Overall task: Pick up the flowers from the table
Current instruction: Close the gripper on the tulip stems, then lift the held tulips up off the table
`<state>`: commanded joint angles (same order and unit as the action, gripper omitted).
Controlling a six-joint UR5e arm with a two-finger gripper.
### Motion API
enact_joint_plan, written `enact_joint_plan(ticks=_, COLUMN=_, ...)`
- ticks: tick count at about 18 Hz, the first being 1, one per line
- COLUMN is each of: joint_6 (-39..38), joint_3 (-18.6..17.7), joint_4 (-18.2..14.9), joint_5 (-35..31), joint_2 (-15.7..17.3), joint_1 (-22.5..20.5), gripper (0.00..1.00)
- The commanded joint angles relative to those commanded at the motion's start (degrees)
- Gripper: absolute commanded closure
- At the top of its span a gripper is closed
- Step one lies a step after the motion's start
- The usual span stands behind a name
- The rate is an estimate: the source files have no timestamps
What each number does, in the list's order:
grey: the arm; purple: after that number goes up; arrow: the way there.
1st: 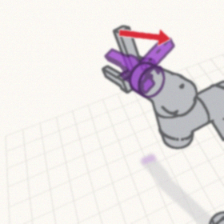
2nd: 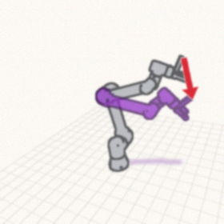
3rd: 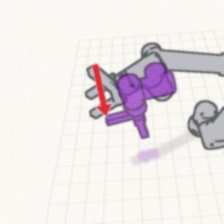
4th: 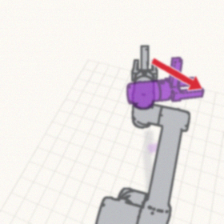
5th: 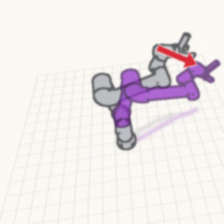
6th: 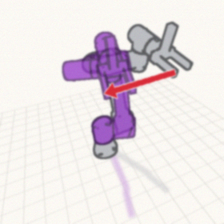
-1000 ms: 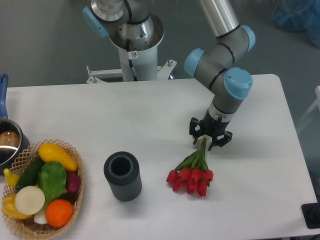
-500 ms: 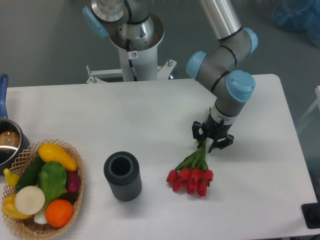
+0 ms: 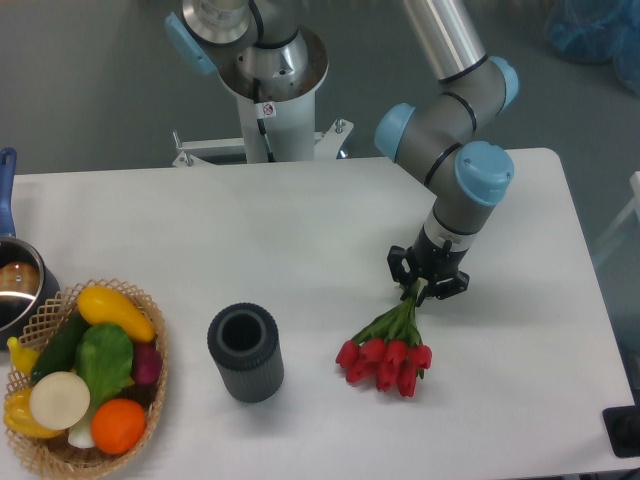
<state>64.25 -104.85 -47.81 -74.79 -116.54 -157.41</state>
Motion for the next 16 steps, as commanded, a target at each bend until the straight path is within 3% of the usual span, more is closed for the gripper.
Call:
enact_joint_plan(ticks=9, joint_6=-0.09, joint_3=1.05, joint_4=-0.17, joint_5=0.00, joint_2=-0.09, joint_1=-0.09, gripper=0.75)
enact_joint_plan(ticks=16, joint_6=-0.26, joint_3=2.90, joint_4=-0.26, joint_5=0.26, joint_2=2.37, joint_1=-0.18, gripper=0.75)
